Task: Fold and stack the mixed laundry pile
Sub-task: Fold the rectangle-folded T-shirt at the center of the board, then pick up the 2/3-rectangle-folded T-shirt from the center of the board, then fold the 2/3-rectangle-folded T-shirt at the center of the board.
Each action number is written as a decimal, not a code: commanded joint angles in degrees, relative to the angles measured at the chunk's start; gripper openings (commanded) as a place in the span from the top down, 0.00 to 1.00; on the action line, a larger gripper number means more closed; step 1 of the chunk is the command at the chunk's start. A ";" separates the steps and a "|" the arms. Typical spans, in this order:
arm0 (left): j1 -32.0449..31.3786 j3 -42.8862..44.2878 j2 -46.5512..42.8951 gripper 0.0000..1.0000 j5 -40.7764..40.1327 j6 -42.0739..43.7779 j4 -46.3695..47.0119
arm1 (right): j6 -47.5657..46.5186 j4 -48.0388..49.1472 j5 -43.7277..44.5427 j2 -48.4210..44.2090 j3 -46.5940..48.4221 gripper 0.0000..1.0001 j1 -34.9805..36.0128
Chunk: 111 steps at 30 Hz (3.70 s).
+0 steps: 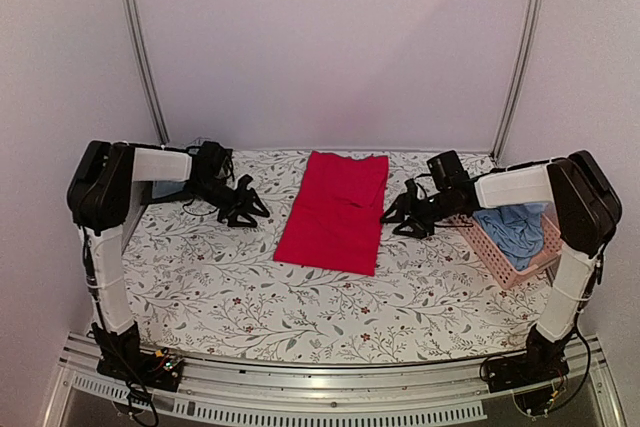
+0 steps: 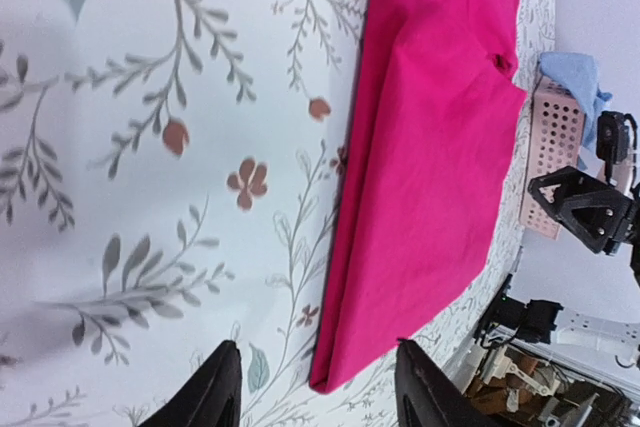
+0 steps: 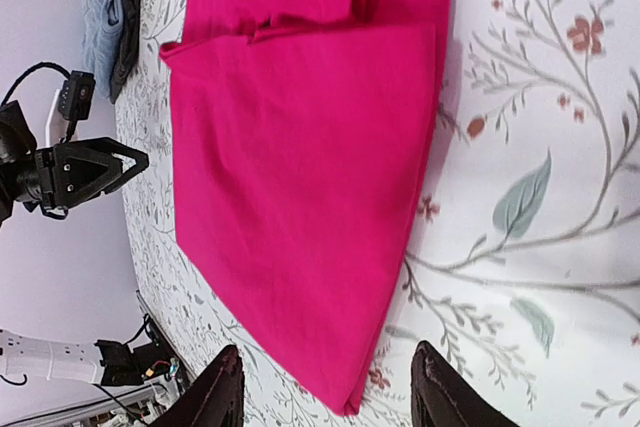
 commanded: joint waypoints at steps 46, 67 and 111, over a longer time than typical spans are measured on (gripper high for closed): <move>-6.47 -26.95 -8.06 0.65 0.18 1.57 16.29 | 8.79 7.92 10.14 -0.16 -15.27 0.60 14.80; -9.33 -33.79 -13.71 1.00 1.81 -1.72 21.27 | 9.13 8.80 9.18 -2.51 -16.75 1.00 17.60; -8.03 23.53 14.59 1.00 4.21 -10.70 4.17 | -10.23 -16.84 -7.40 11.31 20.63 1.00 -6.16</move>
